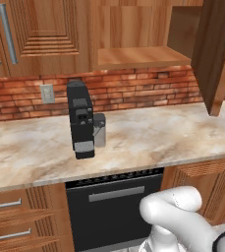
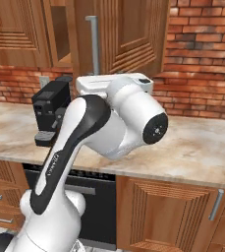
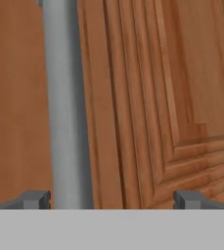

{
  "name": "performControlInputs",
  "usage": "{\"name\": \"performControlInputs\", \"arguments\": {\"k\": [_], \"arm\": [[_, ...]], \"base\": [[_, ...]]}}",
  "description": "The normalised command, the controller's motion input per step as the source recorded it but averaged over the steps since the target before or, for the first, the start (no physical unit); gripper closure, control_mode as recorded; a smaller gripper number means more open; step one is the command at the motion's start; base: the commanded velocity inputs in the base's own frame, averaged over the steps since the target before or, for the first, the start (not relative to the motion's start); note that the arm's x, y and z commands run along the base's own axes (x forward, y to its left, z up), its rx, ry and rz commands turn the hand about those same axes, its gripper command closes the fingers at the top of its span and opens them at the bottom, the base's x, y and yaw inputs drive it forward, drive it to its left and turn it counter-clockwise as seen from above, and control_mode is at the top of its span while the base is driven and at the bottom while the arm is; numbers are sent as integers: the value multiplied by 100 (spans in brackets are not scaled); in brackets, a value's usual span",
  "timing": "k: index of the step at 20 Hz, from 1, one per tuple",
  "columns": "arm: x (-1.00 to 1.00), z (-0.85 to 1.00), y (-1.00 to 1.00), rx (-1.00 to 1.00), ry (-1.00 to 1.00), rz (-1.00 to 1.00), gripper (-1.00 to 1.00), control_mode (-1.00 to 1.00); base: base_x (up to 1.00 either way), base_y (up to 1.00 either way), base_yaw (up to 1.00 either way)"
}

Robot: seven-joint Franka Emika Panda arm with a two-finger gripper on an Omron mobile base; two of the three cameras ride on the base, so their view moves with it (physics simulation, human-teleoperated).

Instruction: Open the cabinet. Pick the bar soap and place it next to the sink. Then close the cabinet.

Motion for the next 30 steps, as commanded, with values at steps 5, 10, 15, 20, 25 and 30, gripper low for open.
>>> {"name": "performControlInputs", "arguments": {"k": [5, 10, 15, 20, 25, 30], "arm": [[17, 0, 58, -1, 0, -36, -100, -100], [33, 0, 51, 0, 0, -32, -100, -100], [31, 0, 37, 0, 0, -25, -100, -100], [41, 0, 11, 0, 2, -10, -100, -100], [57, 0, 0, 0, 4, 0, -100, -100], [57, 0, 0, 0, 0, 4, -100, -100]], "base": [[0, 0, 0], [0, 0, 0], [0, 0, 0], [0, 0, 0], [0, 0, 0], [0, 0, 0]]}}
